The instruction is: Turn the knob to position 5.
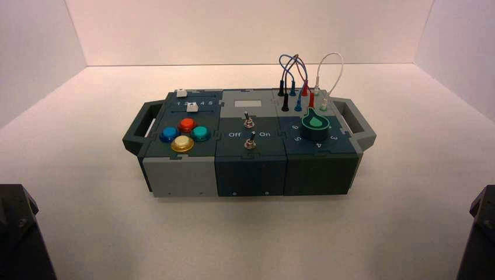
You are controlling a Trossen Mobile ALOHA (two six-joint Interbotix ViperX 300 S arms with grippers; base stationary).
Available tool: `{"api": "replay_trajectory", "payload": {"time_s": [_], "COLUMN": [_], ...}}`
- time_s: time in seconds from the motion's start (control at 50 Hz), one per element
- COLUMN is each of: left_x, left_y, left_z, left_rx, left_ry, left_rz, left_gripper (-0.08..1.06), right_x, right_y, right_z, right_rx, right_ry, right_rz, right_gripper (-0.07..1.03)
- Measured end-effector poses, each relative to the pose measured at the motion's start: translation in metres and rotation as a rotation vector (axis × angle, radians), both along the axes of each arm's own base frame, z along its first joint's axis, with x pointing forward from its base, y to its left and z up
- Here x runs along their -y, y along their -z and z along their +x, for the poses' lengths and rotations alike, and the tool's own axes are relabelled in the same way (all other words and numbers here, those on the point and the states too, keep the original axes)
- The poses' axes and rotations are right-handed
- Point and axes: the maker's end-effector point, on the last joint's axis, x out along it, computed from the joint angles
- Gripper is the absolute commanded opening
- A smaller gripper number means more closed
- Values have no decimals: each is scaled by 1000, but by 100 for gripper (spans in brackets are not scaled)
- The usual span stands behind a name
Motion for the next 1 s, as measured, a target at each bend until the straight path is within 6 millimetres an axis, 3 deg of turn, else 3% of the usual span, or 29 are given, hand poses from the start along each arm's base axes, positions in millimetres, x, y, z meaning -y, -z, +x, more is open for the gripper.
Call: {"api": "replay_trajectory", "payload": {"time_s": [0.46,0.66,0.88,1.0], "left_x": [2,30,59,89], "left_y": [7,27,41,58], "left_z": [1,6,13,10], "left_rx": [-37,-196,-371,-567], "left_ry": [7,112,206,302], "left_rz": [2,-8,-13,36], "left_gripper": [-3,-3,-3,-3], "right_x": [-1,-40,-56,-60], "right_y": [5,32,54,72], "right_z": [0,2,8,6], "right_rx": [-28,-222,-418,-564], "right_ry": [-4,-151,-191,-201], "right_rz": [8,5,27,17], "right_gripper": [-3,-3,-3,-3]}}
